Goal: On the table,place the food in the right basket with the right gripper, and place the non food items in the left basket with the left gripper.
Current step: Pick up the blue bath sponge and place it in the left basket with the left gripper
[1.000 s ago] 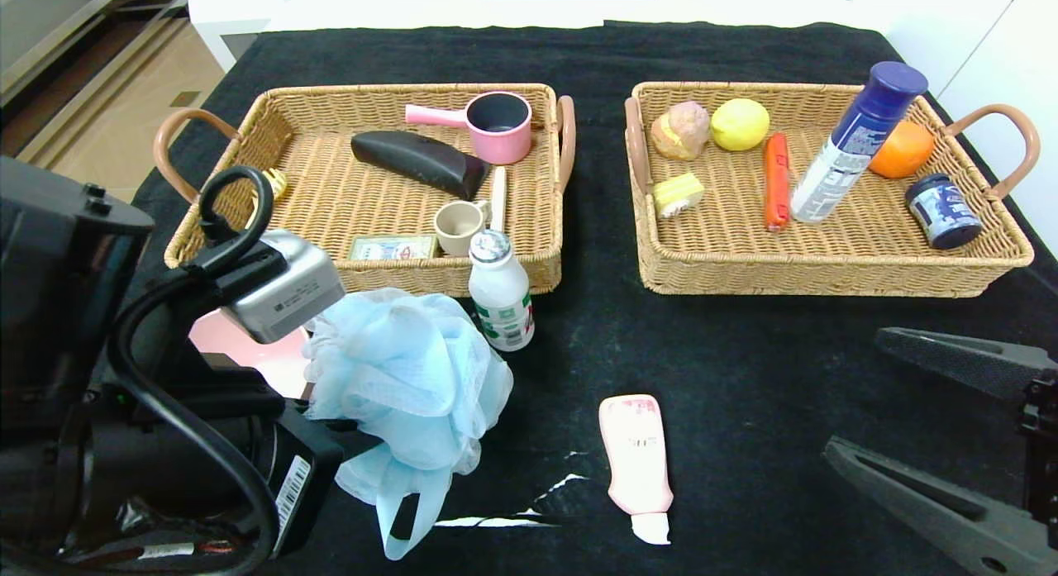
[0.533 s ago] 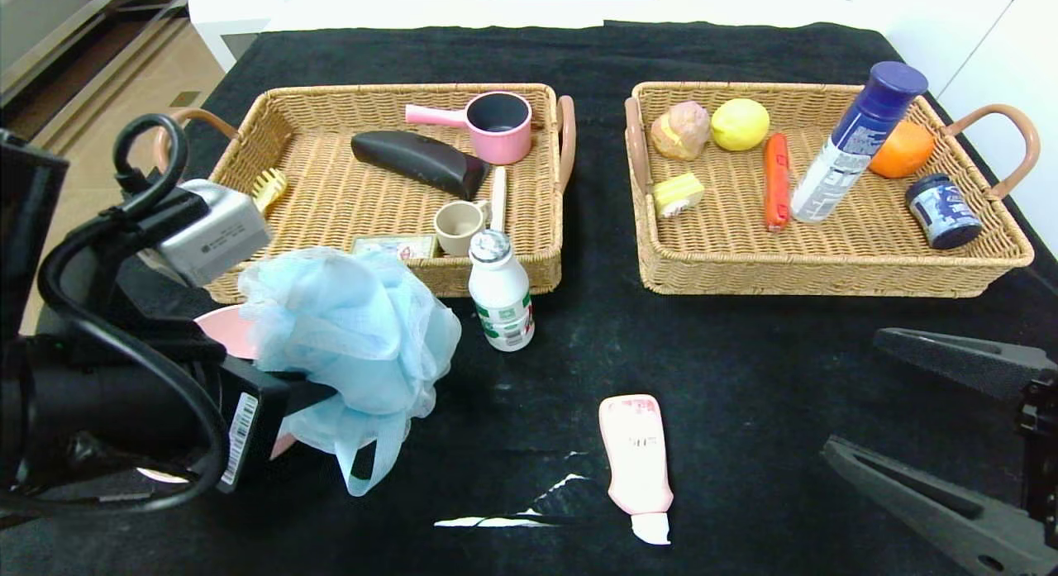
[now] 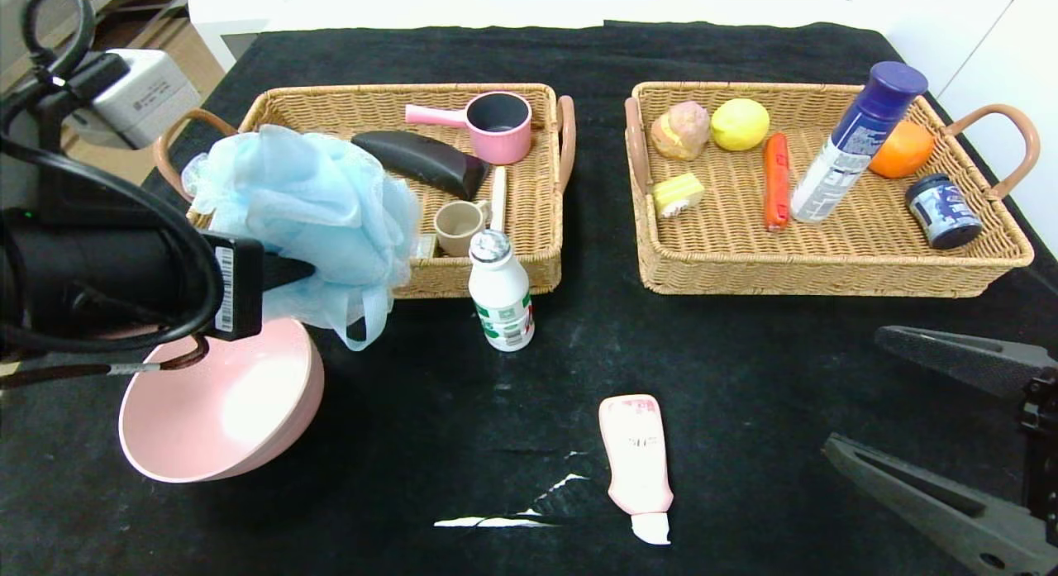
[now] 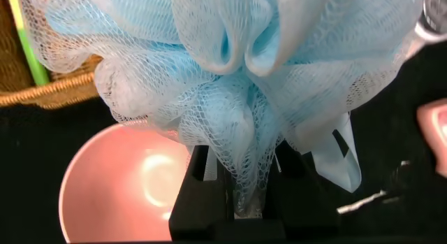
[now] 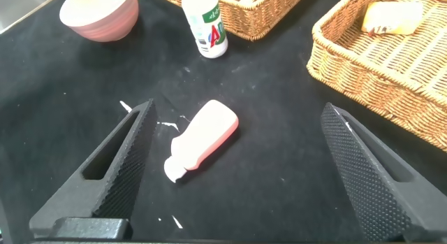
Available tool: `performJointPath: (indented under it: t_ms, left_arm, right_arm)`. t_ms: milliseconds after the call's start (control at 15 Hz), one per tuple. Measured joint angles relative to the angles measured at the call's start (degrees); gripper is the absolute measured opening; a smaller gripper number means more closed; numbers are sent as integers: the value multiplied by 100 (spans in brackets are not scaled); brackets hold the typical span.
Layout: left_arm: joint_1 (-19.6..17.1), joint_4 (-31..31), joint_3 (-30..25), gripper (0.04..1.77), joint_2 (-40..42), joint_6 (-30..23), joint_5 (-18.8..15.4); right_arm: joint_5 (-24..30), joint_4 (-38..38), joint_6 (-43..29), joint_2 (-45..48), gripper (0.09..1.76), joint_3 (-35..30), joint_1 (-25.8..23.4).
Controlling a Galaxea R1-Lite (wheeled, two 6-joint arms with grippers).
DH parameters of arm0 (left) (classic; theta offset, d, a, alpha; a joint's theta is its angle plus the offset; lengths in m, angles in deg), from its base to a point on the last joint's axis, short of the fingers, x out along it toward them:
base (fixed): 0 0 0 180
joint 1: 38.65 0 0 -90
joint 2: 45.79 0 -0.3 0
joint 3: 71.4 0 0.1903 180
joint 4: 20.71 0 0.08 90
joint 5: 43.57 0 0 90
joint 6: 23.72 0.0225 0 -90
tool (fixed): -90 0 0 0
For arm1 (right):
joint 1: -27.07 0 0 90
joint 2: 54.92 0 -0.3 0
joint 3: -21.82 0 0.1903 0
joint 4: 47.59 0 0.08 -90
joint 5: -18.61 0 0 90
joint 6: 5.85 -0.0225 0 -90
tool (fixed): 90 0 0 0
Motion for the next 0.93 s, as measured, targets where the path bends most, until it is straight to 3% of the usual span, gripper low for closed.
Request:
performJointPath:
  t_ms: [533,933]
  left_arm:
    - [-408,-51,942,30,-656,-12,-105]
    - [-909,-51,2036,30,-1579,-179,-463]
  right_arm:
    - [0,20,0,27,171,2,-9]
    - [2,33,0,38,171,11,-9]
